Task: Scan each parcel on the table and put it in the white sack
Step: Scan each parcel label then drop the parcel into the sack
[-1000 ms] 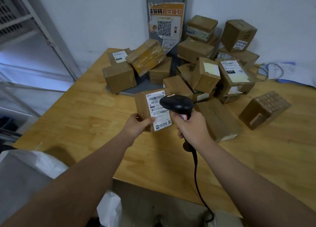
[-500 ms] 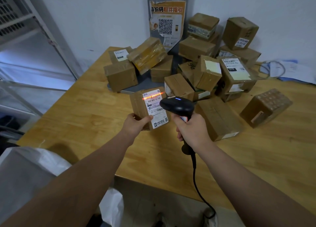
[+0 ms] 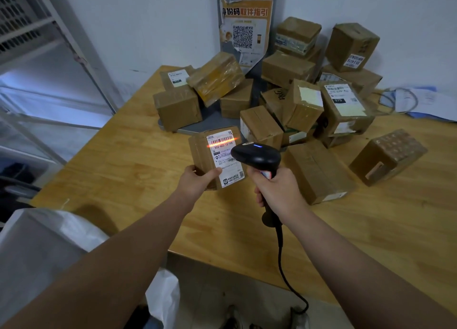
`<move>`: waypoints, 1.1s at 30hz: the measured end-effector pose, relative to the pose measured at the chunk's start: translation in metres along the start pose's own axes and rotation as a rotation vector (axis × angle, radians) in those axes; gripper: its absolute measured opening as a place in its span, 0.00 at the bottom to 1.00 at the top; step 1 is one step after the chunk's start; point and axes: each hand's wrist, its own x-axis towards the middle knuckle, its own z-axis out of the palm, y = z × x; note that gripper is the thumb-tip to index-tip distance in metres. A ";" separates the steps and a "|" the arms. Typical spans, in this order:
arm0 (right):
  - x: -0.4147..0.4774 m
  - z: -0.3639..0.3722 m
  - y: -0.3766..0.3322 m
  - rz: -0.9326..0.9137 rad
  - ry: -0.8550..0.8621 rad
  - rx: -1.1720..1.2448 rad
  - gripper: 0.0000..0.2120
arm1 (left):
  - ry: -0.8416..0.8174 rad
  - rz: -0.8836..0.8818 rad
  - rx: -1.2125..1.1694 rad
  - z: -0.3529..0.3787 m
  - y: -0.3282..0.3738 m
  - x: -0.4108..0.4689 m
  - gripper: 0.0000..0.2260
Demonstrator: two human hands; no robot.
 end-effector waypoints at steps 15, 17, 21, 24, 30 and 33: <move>-0.025 0.057 0.034 0.035 -0.444 0.140 0.13 | 0.368 -0.062 -0.148 -0.073 -0.061 -0.114 0.23; -0.037 0.077 0.044 0.076 -0.477 0.136 0.11 | 0.428 -0.062 -0.200 -0.095 -0.082 -0.139 0.20; -0.064 0.124 0.070 0.009 -0.551 -0.150 0.10 | 0.527 -0.081 -0.248 -0.145 -0.129 -0.183 0.28; -0.080 0.167 0.090 -0.044 -0.632 -0.321 0.12 | 0.586 -0.158 -0.233 -0.177 -0.161 -0.200 0.24; -0.097 0.242 0.128 -0.271 -0.550 -0.600 0.30 | 0.471 -0.404 -0.087 -0.242 -0.242 -0.193 0.29; -0.107 0.259 0.143 -0.233 -0.463 -0.734 0.29 | 0.393 -0.575 0.224 -0.265 -0.283 -0.181 0.50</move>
